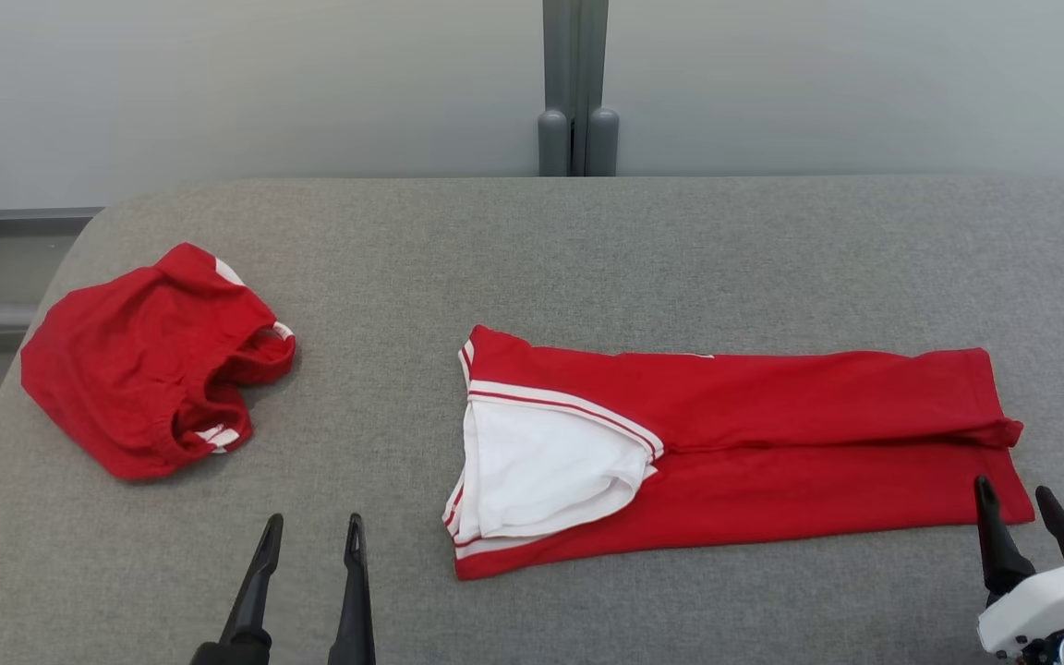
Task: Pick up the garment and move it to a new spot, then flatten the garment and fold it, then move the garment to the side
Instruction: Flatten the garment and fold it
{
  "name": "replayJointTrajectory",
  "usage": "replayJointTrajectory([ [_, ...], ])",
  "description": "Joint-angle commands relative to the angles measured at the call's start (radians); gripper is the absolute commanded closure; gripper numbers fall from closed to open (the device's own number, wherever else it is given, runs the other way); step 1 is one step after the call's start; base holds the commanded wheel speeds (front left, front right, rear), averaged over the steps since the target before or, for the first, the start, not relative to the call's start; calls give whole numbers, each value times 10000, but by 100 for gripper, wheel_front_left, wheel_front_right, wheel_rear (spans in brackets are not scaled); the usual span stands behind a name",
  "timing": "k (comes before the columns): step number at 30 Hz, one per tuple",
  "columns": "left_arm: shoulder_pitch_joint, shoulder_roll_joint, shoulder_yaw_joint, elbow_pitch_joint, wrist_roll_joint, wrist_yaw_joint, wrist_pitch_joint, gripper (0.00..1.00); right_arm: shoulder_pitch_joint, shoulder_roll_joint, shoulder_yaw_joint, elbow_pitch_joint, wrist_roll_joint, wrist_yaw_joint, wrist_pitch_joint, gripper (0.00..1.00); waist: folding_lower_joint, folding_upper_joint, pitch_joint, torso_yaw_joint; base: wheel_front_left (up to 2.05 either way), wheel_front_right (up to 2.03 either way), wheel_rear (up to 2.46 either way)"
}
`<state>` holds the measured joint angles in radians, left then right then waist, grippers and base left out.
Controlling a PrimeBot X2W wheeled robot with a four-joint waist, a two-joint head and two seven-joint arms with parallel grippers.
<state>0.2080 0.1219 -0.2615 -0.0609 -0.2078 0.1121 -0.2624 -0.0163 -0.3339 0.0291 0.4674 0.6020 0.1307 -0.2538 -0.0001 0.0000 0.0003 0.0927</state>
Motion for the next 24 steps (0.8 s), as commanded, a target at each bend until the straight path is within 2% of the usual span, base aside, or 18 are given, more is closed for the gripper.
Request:
replayJointTrajectory([
  [1, 88, -73, 66, 35, 154, -123, -30, 0, -288, -91, -3, 125, -15, 0, 140, 0, 1, 0, 91, 43, 0, 0, 0],
  [8, -156, -465, 145, 224, 590, -617, -30, 0, -2063, -486, -132, 1135, -330, 0, 1390, 0, 1, 0, 683, 77, 0, 0, 0],
  [15, -525, -630, 173, 391, 702, -877, -31, 0, -3371, -1110, -181, 2399, -679, 0, 2850, 0, 1, 0, 1157, 230, 0, 0, 0],
  [24, -782, -695, 166, 288, 911, -1025, -29, 0, -3701, -1243, -136, 3242, -860, 0, 3190, 0, 1, 0, 1607, 250, 0, 0, 0],
])
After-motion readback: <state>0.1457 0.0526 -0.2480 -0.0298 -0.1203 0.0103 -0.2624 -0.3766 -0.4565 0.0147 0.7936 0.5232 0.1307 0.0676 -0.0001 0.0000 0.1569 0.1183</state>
